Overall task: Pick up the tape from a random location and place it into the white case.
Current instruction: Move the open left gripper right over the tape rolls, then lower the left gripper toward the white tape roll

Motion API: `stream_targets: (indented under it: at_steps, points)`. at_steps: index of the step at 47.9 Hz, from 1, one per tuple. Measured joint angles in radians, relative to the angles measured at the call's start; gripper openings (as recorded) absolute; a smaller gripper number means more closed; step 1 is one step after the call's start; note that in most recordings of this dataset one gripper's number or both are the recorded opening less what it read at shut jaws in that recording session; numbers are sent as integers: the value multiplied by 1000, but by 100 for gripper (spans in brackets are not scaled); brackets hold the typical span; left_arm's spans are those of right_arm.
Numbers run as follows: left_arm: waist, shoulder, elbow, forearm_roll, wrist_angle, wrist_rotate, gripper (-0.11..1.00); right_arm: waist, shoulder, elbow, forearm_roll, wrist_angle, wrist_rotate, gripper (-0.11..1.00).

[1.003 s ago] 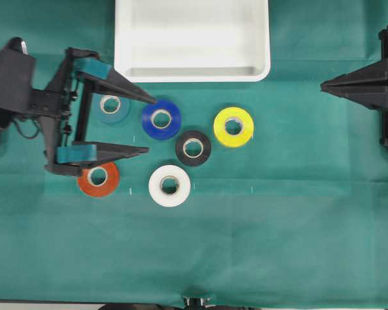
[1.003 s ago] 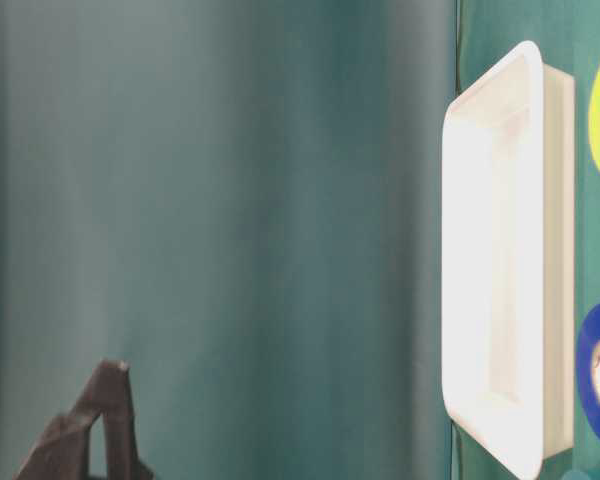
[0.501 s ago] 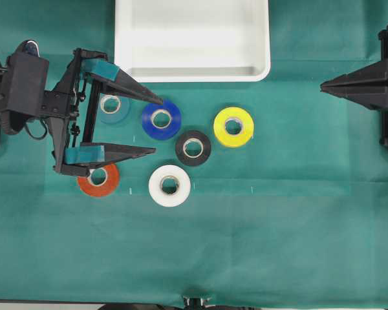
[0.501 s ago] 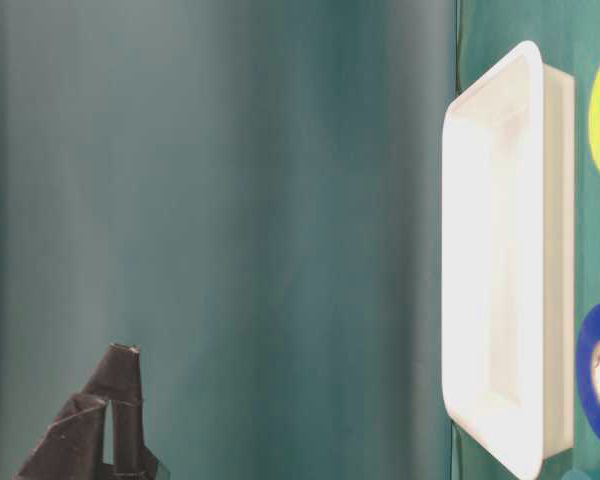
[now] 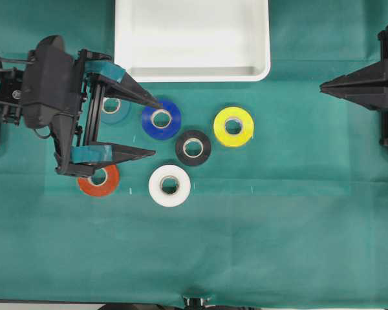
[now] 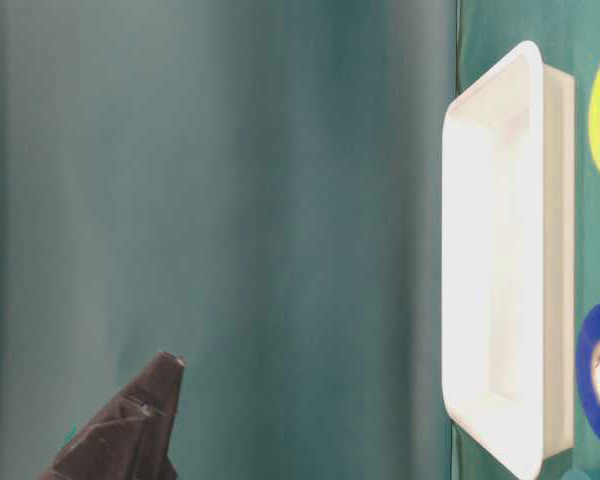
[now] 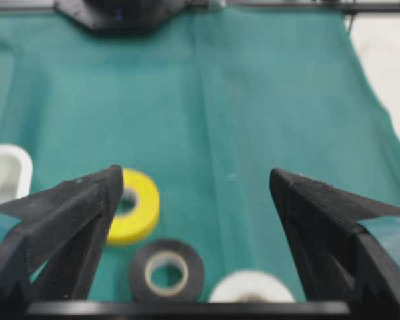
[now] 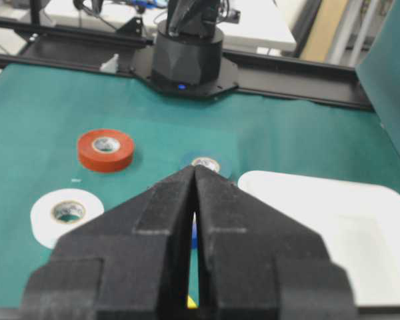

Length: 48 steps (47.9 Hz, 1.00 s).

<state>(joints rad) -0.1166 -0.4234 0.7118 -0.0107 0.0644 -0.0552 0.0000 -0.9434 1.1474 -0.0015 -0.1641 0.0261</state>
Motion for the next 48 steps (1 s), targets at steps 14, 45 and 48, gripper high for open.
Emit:
stream_targets:
  at_steps: [14, 45, 48]
  points:
    - [15, 75, -186, 0, 425, -153, 98, 0, 0, -3, -2, 2, 0, 0]
    - [34, 216, -428, 2, 879, -296, 98, 5, 0, -3, -2, 9, 0, 0]
    - [34, 216, -431, 2, 881, -296, 98, 5, 0, -3, -2, 9, 0, 0]
